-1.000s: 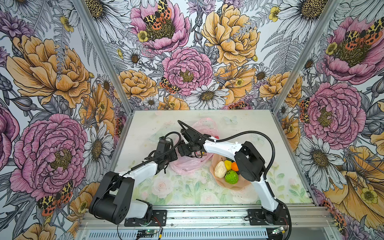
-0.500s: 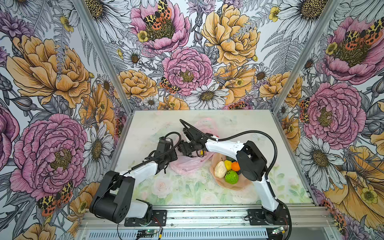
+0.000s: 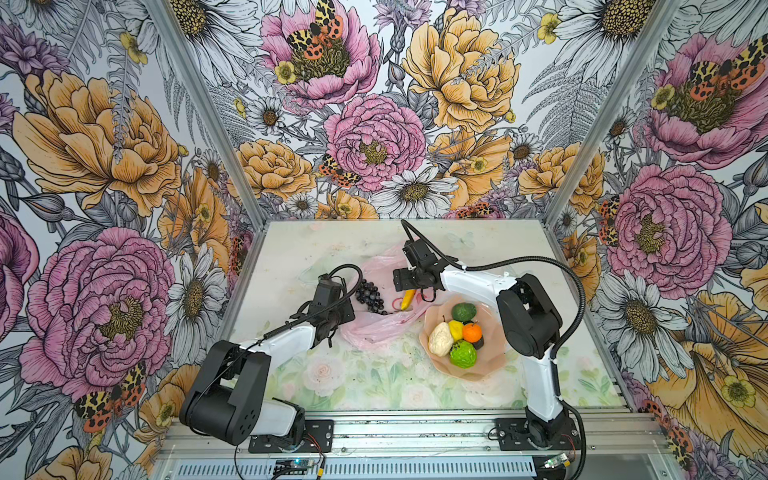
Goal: Take the fake fruits out of the plastic bag
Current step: 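Grasp the yellow banana inside the bag with the right gripper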
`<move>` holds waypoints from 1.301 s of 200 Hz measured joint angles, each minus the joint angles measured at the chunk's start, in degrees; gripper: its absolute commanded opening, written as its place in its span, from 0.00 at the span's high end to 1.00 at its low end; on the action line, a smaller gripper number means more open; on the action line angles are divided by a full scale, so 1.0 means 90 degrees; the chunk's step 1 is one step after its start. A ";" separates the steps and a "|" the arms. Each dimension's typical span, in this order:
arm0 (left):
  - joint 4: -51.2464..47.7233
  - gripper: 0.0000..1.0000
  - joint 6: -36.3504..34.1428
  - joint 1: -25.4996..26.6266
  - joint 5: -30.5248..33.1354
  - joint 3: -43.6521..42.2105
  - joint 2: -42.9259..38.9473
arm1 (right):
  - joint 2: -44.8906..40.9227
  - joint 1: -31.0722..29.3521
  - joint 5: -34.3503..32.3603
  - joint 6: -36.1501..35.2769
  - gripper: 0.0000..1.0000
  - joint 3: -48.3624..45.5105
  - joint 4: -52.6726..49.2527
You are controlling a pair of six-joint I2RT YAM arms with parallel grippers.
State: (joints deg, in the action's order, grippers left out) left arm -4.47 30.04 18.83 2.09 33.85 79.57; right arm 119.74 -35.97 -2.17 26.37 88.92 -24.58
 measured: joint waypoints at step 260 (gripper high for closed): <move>-0.0233 1.00 -0.0117 -0.0197 0.0520 -0.0029 -0.0267 | -0.0401 -0.0522 -0.0340 -0.0561 0.70 0.0027 0.0036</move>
State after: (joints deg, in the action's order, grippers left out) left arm -6.57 28.99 17.06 6.76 33.58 77.17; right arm 116.14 -40.66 -5.23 21.32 89.17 -24.25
